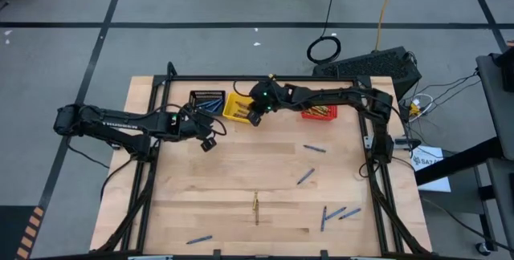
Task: Sort crayons
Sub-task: Put the blue crayon into the black bin
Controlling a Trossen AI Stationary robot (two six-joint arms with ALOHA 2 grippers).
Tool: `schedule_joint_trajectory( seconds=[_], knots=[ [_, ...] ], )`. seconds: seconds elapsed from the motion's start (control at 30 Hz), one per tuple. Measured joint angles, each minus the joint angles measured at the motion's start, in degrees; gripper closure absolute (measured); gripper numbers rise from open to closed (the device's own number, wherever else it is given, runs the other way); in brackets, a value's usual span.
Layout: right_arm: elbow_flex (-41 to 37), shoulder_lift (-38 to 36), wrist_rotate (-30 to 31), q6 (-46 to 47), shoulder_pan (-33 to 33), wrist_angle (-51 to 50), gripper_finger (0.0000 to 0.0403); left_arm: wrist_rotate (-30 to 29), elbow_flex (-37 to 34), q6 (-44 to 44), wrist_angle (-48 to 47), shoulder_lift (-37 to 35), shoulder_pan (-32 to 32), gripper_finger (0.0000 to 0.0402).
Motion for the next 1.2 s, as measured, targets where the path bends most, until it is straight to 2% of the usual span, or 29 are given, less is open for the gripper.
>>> schedule_joint_trajectory(
  seconds=[0.13, 0.53, 0.8, 1.1, 1.2],
  knots=[
    [0.00, -3.23, -0.04, -0.76, 0.82, -1.38, 0.0348, 0.00, 0.00, 0.02, 0.11, 0.00, 0.00, 0.0306],
    [0.00, -14.40, 0.83, -2.35, 5.49, -15.66, 0.0348, 0.00, 0.00, -0.01, 0.31, 0.00, 0.01, 0.0306],
    [0.00, -15.72, 9.24, -2.80, 8.34, -20.46, 0.0348, 0.56, 0.00, 1.48, 0.29, 0.00, 0.02, 0.0306],
    [0.00, -15.72, 10.73, -1.63, 9.82, -24.22, 0.0348, 4.09, 0.00, 1.45, 0.45, 0.01, 0.01, 0.0306],
    [0.00, -15.72, 10.58, -0.83, 10.49, -26.88, 0.0348, 7.97, 0.00, 1.03, 0.42, 0.00, 0.04, 0.0306]
  ],
)
